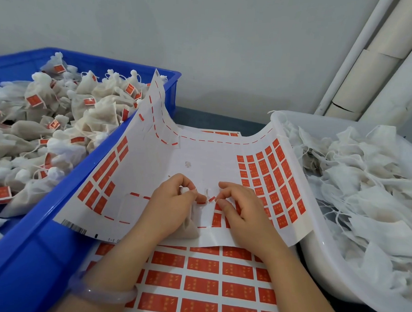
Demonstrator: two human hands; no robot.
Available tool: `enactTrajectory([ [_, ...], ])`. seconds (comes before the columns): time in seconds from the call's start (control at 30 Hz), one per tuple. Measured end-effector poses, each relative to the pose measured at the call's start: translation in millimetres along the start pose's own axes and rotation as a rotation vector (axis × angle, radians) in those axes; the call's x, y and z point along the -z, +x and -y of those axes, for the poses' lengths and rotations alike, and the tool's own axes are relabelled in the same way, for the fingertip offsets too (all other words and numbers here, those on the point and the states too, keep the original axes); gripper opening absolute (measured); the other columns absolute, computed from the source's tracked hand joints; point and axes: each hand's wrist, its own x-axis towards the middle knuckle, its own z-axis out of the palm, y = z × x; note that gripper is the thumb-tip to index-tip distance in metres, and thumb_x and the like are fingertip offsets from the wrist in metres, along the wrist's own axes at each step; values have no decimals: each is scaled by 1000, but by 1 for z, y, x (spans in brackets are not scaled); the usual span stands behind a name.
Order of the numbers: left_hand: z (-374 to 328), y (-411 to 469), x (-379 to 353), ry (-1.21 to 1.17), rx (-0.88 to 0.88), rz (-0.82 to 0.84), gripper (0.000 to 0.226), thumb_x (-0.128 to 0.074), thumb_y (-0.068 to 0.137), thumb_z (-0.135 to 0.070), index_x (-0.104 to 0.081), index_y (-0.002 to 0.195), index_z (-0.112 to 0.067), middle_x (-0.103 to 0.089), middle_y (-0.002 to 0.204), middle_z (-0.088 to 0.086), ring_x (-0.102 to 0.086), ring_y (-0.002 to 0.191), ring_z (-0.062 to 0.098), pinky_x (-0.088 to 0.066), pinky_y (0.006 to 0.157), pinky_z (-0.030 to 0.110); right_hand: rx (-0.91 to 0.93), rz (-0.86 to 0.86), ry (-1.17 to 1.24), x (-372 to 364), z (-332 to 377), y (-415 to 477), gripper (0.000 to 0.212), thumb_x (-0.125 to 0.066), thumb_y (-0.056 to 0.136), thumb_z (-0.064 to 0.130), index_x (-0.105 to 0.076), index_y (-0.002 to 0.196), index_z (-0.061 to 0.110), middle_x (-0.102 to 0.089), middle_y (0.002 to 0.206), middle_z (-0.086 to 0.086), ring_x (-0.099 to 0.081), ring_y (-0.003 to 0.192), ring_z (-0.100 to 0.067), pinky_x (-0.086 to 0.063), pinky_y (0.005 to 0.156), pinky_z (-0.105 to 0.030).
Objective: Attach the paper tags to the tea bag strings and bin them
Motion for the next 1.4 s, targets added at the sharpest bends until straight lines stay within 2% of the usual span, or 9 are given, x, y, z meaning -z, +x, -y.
enactTrajectory([
  [0.4, -2, -2, 0, 1, -1, -5, 16, -45, 96, -19, -50, 82, -26, -62, 83, -23, -55, 82, 4, -38, 56, 17, -25, -34, 93, 0, -3, 2, 12, -44, 96, 34, -46, 88, 43, -46, 125, 25, -41, 112, 2, -36, 102, -27],
  [0.57, -3, -1, 1, 0, 2, -9, 16, -46, 96, -20, -50, 82, -26, -62, 83, -24, -55, 84, 7, -36, 56, 19, -173, -259, 492, 12, -5, -1, 10, -51, 90, 40, -60, 93, 37, -62, 100, 31, -63, 90, 4, -52, 68, -13],
  [0.77, -8, -6, 5, -77, -14, -13, 16, -46, 96, -19, -52, 82, -23, -64, 84, -22, -54, 82, 5, -38, 60, 18, -304, -432, 929, 22, -7, -2, 25, -61, 81, 43, -62, 105, 35, -70, 98, 17, -71, 84, -10, -58, 66, -30],
  [0.87, -16, -10, 22, -414, -66, -15, 19, -49, 93, -9, -55, 77, -17, -72, 84, -9, -58, 77, 12, -50, 69, 27, -268, -482, 1012, 18, -3, 0, 33, -63, 69, 46, -64, 100, 32, -71, 98, 16, -71, 84, -12, -58, 66, -30],
  [0.97, -26, -16, 45, -901, -170, 88, 15, -54, 84, -12, -58, 70, -17, -70, 78, 3, -55, 52, 12, -51, 51, 25, -248, -528, 963, 17, -3, 0, 35, -60, 68, 51, -64, 98, 34, -70, 97, 17, -71, 84, -11, -57, 67, -31],
  [1.07, -30, -22, 53, -1104, -251, 229, 9, -54, 73, -20, -61, 69, -20, -64, 71, 1, -50, 46, 8, -49, 51, 22, -239, -543, 919, 19, -1, -2, 30, -60, 68, 52, -66, 94, 36, -70, 92, 21, -71, 80, -10, -57, 64, -29],
  [1.23, -29, -19, 46, -1103, -133, 231, 21, -45, 80, -14, -59, 64, -17, -59, 63, 2, -49, 44, 9, -47, 47, 22, -141, -295, 1002, 13, 9, 2, 17, -55, 77, 42, -68, 87, 37, -70, 100, 12, -70, 90, -15, -57, 72, -31],
  [1.33, -23, -12, 39, -995, -10, 120, 32, -46, 88, -11, -60, 61, -19, -60, 62, 3, -53, 47, 12, -48, 47, 25, -289, -147, 1194, 0, 20, 17, 16, -50, 91, 28, -65, 88, 28, -70, 101, 3, -68, 96, -20, -57, 80, -34],
  [1.4, -19, -8, 34, -888, 66, 62, 30, -48, 90, -10, -59, 64, -19, -62, 63, 4, -55, 49, 14, -49, 48, 27, -363, -196, 1178, -6, 20, 26, 12, -48, 95, 25, -60, 93, 27, -67, 103, 5, -65, 99, -15, -55, 81, -28],
])
